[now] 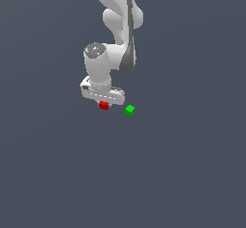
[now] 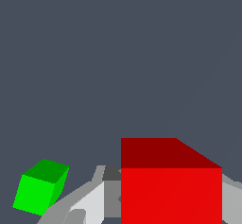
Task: Stack the red cube on top of the green cube.
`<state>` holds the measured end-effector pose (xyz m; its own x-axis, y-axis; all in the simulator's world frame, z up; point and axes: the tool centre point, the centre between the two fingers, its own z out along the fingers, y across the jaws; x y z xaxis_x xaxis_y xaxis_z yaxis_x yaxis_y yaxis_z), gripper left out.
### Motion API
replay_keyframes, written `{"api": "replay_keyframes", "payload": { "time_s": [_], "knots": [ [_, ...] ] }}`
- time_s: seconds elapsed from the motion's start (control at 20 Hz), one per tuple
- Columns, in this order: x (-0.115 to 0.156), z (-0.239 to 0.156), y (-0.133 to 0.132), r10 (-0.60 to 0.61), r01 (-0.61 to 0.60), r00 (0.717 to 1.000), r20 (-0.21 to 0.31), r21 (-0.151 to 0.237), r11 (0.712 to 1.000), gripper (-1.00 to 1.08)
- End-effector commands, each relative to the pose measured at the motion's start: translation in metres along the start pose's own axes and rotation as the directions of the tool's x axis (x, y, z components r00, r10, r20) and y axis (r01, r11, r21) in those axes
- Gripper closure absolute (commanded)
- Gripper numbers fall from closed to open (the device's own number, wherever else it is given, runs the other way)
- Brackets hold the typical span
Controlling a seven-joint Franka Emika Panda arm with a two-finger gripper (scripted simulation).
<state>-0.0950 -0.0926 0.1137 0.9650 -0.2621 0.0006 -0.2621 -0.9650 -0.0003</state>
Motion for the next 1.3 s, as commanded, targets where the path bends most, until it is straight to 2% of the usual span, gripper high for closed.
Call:
{"api": "replay_keyframes", "payload": {
  "time_s": [0.0, 0.4, 0.6, 0.8, 1.25],
  "knots": [
    [0.0, -0.006, 0.0, 0.0, 0.0, 1.0, 0.001, 0.0, 1.0, 1.08],
    [0.0, -0.006, -0.001, 0.0, 0.0, 1.0, 0.001, 0.0, 1.0, 1.08],
    [-0.006, -0.001, -0.012, 0.0, 0.0, 1.0, 0.0, 0.0, 1.0, 1.08],
    [-0.018, 0.01, -0.033, 0.0, 0.0, 1.0, 0.0, 0.0, 1.0, 1.08],
    [-0.052, 0.042, -0.098, -0.001, 0.001, 1.0, 0.001, 0.0, 1.0, 1.08]
  ]
}}
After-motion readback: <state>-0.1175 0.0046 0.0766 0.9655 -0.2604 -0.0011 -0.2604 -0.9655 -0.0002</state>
